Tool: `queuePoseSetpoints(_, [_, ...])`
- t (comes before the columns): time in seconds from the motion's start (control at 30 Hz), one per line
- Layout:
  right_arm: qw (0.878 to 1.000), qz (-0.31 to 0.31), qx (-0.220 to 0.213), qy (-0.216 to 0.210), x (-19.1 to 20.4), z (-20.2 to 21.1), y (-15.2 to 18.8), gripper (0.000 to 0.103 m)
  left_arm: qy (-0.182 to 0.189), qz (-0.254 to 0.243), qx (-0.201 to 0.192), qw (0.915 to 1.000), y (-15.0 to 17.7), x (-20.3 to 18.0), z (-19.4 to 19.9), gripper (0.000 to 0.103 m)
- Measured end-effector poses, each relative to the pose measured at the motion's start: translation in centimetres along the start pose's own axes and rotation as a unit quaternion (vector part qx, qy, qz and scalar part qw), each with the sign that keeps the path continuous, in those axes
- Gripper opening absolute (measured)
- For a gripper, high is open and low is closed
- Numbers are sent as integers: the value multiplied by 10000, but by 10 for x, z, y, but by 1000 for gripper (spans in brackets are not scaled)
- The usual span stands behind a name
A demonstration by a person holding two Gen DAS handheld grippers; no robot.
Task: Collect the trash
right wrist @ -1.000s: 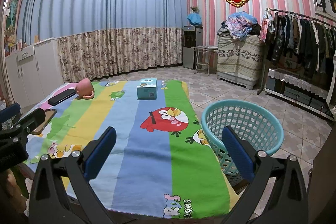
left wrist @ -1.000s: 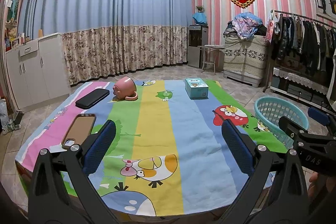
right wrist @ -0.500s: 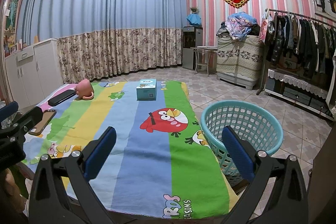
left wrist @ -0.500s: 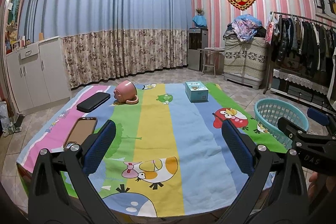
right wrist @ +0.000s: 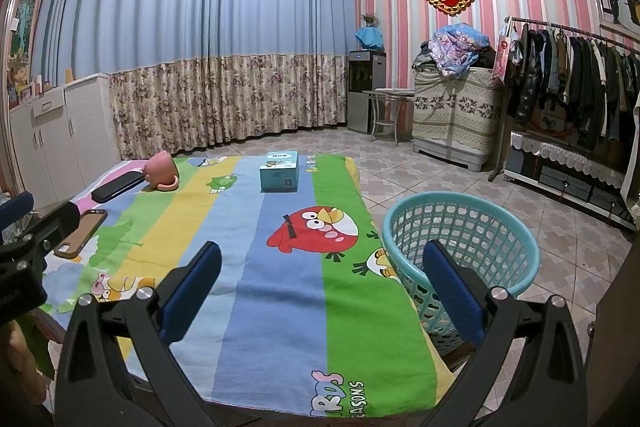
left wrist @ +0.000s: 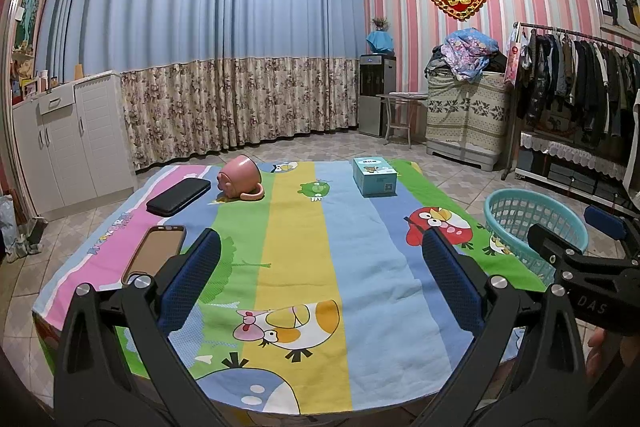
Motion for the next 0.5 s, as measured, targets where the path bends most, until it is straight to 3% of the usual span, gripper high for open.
queuePoseSetpoints(0.5, [10000, 5, -5, 2, 0, 0, 1, 98, 4, 3, -17, 10000, 0, -1, 1, 97])
Point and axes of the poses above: each gripper's, at about its wrist camera, not at the fingertips, and z roughly against the way its jaws point, x to its left, y to its underside, the point moved 5 cm from there along -z, roughly the way its jaws point, and after that the axes turned 14 degrees about -z, right-handed, at the moved point
